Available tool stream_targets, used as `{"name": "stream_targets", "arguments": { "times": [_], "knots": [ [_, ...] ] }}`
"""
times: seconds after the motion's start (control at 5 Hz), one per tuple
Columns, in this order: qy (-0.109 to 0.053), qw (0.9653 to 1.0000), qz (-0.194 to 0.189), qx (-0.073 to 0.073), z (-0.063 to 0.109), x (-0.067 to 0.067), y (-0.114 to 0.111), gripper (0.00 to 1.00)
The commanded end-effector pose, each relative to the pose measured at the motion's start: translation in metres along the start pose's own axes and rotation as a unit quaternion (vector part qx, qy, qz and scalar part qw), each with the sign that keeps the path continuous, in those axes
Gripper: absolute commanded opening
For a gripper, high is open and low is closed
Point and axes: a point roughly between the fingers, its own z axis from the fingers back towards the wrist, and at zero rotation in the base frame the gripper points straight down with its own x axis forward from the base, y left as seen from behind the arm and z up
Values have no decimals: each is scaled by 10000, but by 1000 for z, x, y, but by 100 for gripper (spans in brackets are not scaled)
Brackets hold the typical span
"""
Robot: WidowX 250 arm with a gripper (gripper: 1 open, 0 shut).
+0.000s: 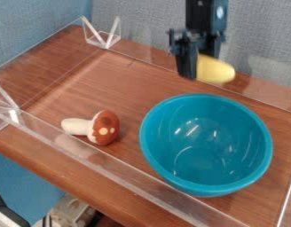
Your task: Put the yellow object in the blue bowl
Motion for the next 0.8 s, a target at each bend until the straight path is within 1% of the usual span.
{"name": "stream_targets", "arguments": {
  "times": [0.0,0.2,0.4,0.6],
  "knots": [
    [207,9984,-426,316,16,18,-26,0],
    [221,9983,-451,304,-1,19,-40,0],
    [229,9985,-423,278,-10,19,-40,0],
    [225,9987,-384,247,-9,21,-39,100]
  ]
}}
